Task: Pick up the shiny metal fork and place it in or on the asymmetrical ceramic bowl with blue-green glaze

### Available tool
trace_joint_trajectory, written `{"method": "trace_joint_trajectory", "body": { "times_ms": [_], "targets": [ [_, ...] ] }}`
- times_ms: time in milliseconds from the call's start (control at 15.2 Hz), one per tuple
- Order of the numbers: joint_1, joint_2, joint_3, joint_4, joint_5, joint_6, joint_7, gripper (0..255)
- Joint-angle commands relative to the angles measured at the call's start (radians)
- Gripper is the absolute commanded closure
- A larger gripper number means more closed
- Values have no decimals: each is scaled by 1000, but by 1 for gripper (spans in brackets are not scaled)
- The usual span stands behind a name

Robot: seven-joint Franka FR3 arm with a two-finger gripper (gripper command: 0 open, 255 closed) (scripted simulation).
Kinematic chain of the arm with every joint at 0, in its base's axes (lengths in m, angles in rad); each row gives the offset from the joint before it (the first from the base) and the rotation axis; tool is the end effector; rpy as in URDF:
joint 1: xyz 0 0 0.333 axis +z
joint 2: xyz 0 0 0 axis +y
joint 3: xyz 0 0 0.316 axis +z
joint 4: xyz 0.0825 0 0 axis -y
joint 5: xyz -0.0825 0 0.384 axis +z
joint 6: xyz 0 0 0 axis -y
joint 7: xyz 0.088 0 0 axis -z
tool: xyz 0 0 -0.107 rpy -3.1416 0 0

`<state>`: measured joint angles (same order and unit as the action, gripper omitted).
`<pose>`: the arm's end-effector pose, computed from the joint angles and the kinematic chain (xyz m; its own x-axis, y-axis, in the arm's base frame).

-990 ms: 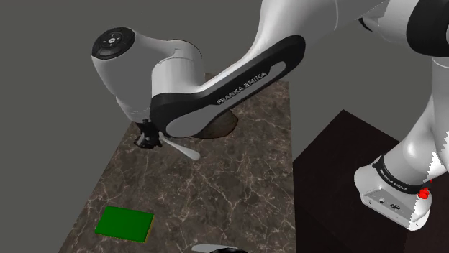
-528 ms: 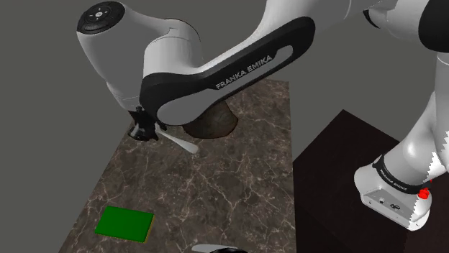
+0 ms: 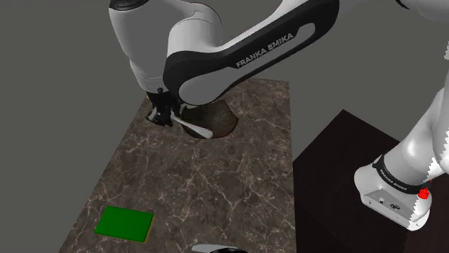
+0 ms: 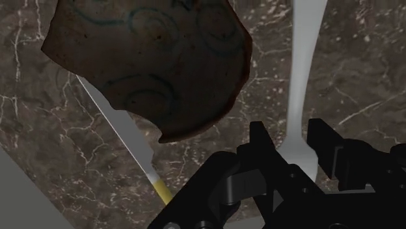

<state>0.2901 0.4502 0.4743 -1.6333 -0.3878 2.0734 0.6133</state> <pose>0.5253 0.4230 0.3854 0.9513 0.2858 0.1157 0.2754 -0.9563 0.0979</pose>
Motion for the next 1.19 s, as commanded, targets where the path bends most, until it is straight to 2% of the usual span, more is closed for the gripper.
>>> {"method": "trace_joint_trajectory", "body": {
  "times_ms": [0, 396, 1122],
  "targets": [
    [-43, -43, -1, -73, 16, 40, -33, 255],
    [-159, -151, -15, -253, 63, 143, -145, 255],
    [-144, -87, -37, -291, 11, 235, -101, 255]
  ]
}}
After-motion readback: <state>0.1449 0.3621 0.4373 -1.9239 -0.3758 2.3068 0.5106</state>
